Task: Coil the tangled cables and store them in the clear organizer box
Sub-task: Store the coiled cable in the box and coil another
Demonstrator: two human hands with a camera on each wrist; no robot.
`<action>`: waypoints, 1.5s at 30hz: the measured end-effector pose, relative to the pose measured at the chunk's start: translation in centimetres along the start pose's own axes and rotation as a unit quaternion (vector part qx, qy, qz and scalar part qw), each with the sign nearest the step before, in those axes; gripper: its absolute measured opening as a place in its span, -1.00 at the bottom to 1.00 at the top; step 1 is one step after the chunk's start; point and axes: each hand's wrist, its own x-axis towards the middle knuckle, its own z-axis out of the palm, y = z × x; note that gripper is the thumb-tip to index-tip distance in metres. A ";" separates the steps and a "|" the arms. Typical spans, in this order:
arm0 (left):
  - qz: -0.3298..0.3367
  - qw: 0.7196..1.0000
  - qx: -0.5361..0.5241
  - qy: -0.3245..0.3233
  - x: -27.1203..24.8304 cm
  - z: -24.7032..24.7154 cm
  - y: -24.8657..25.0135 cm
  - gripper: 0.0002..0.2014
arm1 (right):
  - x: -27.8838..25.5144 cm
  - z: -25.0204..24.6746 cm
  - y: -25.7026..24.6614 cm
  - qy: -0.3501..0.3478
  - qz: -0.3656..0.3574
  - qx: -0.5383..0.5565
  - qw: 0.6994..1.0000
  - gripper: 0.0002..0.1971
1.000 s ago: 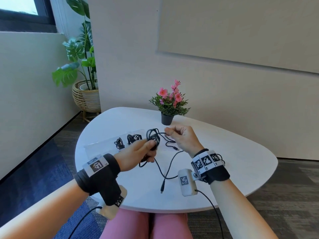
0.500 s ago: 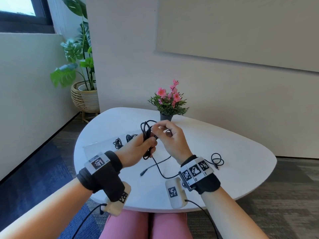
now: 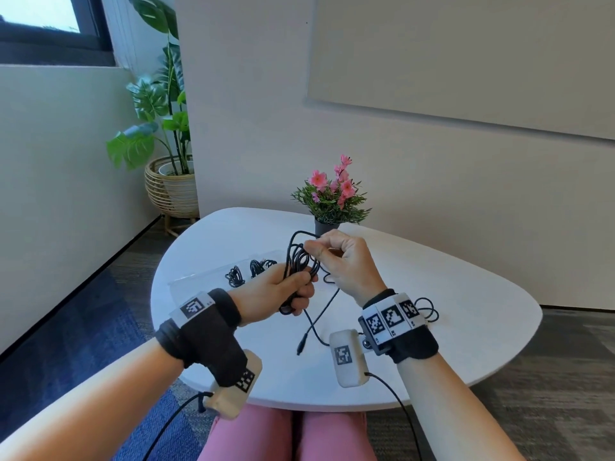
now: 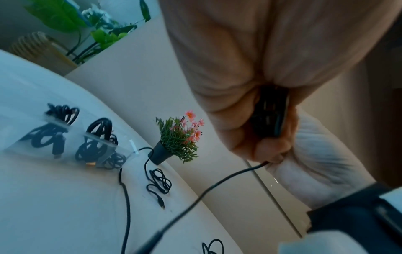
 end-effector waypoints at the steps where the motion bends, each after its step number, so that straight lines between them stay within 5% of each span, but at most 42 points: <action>1: -0.003 0.999 -0.032 0.004 -0.1 -0.1 -0.2 -0.82 | 0.2 -0.2 0.0 0.003 0.020 0.035 0.999 -0.86; 4: 0.016 0.977 -0.201 0.074 -0.2 -0.6 -0.1 -0.88 | 0.7 -1.3 0.3 0.015 0.059 0.127 0.990 -0.87; 8: 0.100 0.916 -0.303 0.242 0.5 -1.9 1.3 -0.76 | -0.1 -0.7 2.0 -0.019 0.049 0.027 0.998 -0.83; 11: 0.079 0.931 -0.300 0.194 0.3 -2.5 2.0 -0.71 | -0.5 -0.1 2.5 -0.026 0.061 0.036 0.997 -0.82; 14: 0.000 0.963 -0.179 0.199 -0.3 -2.8 2.2 -0.76 | 0.0 -1.0 1.7 -0.024 0.060 0.054 0.996 -0.83; 18: -0.073 0.984 -0.122 0.107 -1.2 -2.2 1.8 -0.79 | 1.7 -1.9 1.5 0.052 0.044 0.039 0.997 -0.93; 21: -0.052 0.975 -0.200 0.076 -1.3 -1.5 2.2 -0.72 | 2.2 -1.4 2.1 0.085 0.049 0.023 0.995 -0.93; 24: 0.007 0.957 -0.253 0.143 -0.3 -1.1 2.1 -0.69 | 1.7 -0.5 2.4 0.079 0.050 0.016 0.996 -0.90; 27: 0.040 0.946 -0.254 0.195 0.2 -1.1 1.4 -0.66 | 1.3 -0.2 2.9 0.072 0.036 0.009 0.997 -0.86; 31: 0.023 0.963 -0.211 0.167 0.3 -0.9 0.8 -0.66 | 1.7 -0.5 3.2 0.091 0.035 -0.009 0.995 -0.85; 38: 0.096 0.962 -0.088 0.240 1.8 0.2 0.2 -0.57 | 0.4 2.4 2.1 -0.044 0.038 -0.114 0.992 -0.66; 41: 0.110 0.945 -0.105 0.290 2.3 -0.1 0.0 -0.53 | -0.3 3.1 2.3 -0.087 0.052 -0.084 0.991 -0.64; 45: 0.143 0.904 -0.215 0.341 2.8 -1.5 1.1 -0.64 | -1.4 2.6 2.1 -0.183 0.157 0.052 0.969 -0.65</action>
